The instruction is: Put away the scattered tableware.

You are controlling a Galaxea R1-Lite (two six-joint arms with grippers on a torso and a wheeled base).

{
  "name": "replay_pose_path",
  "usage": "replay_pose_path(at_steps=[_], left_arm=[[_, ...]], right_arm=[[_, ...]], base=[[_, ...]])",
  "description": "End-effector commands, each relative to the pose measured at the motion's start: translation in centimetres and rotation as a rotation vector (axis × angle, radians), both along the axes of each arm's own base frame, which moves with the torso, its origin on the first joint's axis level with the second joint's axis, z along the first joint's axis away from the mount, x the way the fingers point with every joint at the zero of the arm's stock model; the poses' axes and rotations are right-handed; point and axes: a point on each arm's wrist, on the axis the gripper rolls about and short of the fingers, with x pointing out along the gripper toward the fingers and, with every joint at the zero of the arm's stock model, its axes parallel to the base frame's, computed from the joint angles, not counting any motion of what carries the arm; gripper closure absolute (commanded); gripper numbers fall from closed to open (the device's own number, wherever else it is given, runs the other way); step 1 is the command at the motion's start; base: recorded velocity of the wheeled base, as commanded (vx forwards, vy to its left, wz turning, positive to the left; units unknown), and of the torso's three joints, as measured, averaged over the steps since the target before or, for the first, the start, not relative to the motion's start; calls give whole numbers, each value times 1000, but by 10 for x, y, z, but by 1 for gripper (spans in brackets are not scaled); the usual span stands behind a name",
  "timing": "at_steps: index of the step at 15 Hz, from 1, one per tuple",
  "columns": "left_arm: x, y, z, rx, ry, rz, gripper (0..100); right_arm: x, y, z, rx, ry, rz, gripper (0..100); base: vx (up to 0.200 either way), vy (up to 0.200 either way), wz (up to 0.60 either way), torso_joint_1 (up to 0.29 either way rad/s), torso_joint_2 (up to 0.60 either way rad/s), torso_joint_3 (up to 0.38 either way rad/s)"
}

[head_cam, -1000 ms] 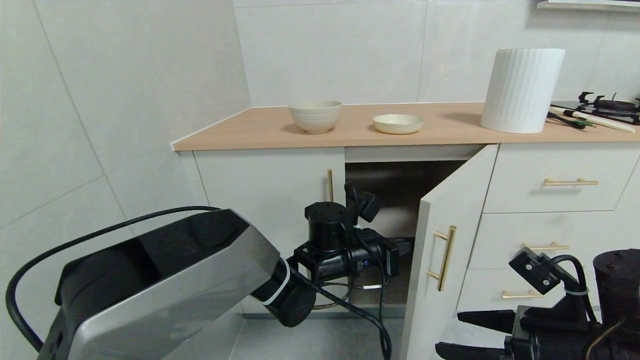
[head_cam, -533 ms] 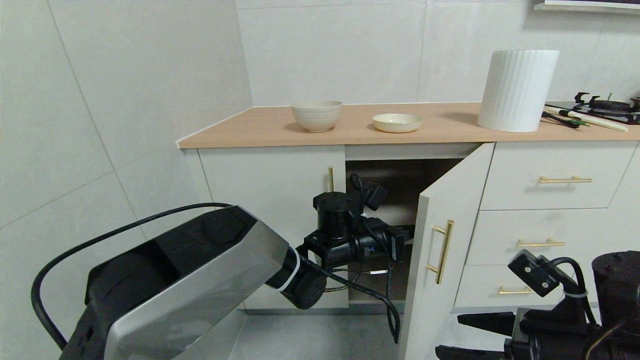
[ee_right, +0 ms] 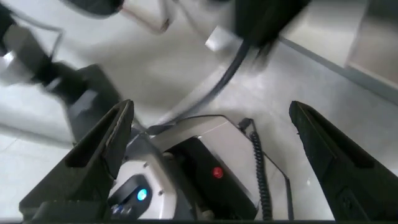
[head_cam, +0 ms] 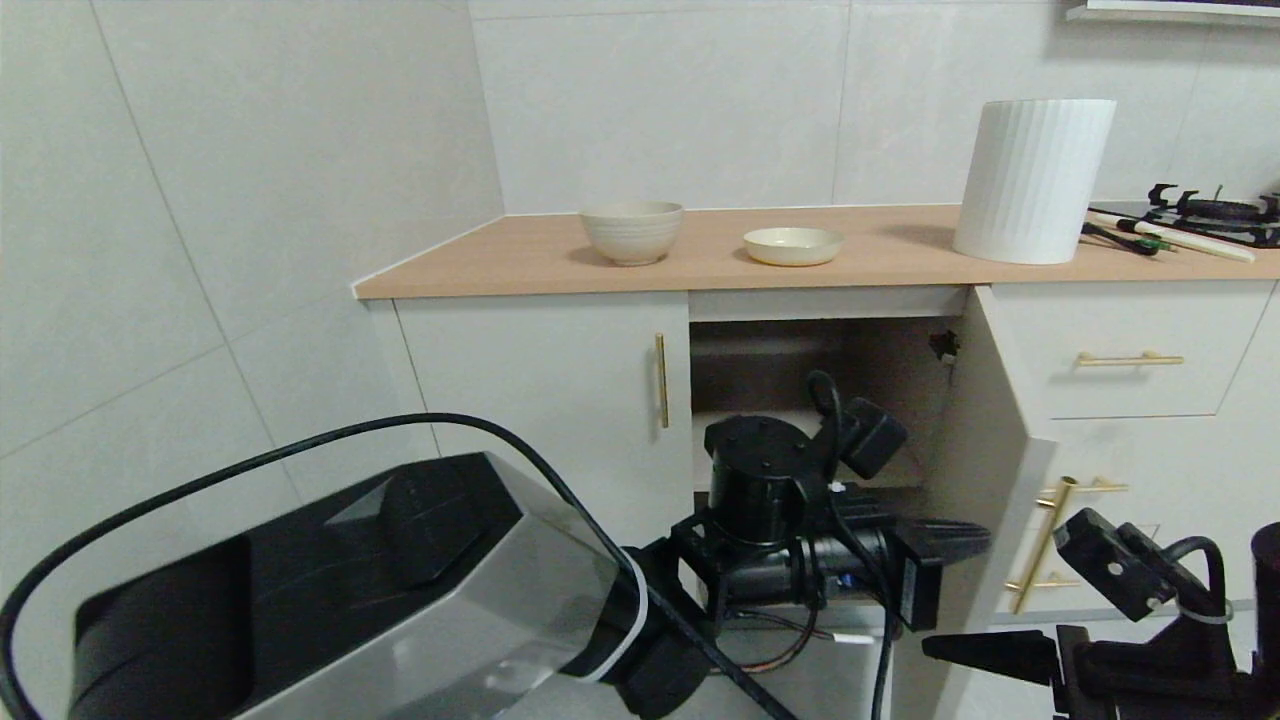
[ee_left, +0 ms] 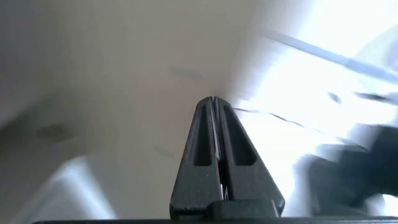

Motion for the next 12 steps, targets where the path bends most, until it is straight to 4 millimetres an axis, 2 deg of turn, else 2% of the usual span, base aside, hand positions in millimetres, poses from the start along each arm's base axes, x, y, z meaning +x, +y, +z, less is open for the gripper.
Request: replay_pose_path(at_steps=[1,3,5,6,7,8,10,11,12], left_arm=[[-24,7,28,-26,-18,-30,100],[2,50,29,-7,-6,83,100],[13,103,28,48,-36,197,100],[20,142,26,115,-129,281,100],[22,157,28,135,-158,318,100],[18,194,34,183,-178,487,100],[13,240,47,235,-157,734,100],[10,260,58,251,-145,811,100],[4,275,71,253,-133,851,100]], right_arm=[[-9,-4,6,29,-33,32,0],[-3,0,3,13,-14,25,0],[11,9,7,9,-22,-8,0],[23,16,9,-2,-35,-49,0],[27,18,11,-6,-42,-68,0],[45,28,18,-19,-80,-147,0],[80,44,34,-36,-149,-317,0],[101,48,40,-64,-160,-408,0],[111,51,50,-90,-160,-460,0]], base=[[0,0,0,0,0,0],[0,0,0,0,0,0],[0,0,0,0,0,0],[0,0,0,0,0,0],[0,0,0,0,0,0],[0,0,0,0,0,0],[0,0,0,0,0,0],[0,0,0,0,0,0],[0,0,0,0,0,0]])
